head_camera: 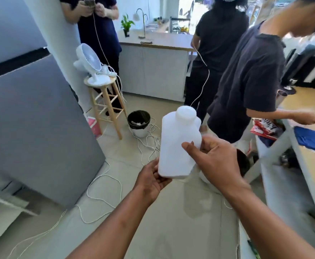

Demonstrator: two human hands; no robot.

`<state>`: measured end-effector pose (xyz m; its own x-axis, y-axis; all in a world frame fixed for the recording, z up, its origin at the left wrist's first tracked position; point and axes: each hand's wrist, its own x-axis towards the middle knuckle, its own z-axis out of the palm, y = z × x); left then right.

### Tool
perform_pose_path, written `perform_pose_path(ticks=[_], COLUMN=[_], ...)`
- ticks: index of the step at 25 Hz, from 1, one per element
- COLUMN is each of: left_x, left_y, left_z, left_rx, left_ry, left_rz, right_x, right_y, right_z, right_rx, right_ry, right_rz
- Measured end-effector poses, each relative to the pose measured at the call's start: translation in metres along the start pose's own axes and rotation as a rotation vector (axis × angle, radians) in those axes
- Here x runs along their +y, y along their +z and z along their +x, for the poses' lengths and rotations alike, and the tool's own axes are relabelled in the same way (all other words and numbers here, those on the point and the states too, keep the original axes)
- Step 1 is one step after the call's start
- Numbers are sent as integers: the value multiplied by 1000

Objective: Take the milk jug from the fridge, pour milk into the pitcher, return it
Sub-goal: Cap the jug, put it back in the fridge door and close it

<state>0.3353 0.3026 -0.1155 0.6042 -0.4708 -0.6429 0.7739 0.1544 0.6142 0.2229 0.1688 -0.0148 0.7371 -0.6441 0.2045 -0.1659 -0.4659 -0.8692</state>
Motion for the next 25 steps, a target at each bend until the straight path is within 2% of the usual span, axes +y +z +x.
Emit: perform_pose_path(ticks=[13,25], left_x=[118,162], left_y=[-204,-343], left_z=[-21,-62], left_rx=[244,520], left_ry=[191,328], left_rz=[-225,-516], right_x=[-121,-185], right_y=[221,388], right_z=[19,8], right_rx=[-325,-663], right_ry=[-72,-256], right_rz=[85,142])
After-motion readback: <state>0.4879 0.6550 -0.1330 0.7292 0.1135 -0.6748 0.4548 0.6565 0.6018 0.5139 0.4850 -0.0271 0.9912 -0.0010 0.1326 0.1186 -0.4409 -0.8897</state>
